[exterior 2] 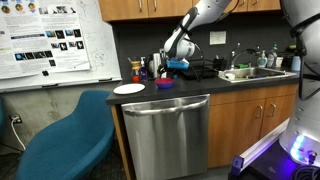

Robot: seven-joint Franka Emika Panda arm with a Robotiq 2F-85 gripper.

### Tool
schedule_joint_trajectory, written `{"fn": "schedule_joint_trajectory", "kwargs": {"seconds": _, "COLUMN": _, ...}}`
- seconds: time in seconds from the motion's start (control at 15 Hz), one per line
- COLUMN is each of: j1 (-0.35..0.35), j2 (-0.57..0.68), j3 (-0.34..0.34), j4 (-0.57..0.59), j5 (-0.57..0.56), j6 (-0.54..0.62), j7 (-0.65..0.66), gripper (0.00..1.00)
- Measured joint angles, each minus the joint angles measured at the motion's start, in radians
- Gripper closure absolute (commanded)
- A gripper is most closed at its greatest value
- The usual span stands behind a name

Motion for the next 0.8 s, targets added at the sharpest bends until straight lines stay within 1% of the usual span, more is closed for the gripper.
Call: {"fn": "schedule_joint_trajectory", "kwargs": {"seconds": 0.8, "j1": -0.004, "j2": 0.022, "j3": -0.009, "j4": 0.006, "j5": 0.0, "j6": 0.014, "j7": 0.0, "gripper": 0.0}}
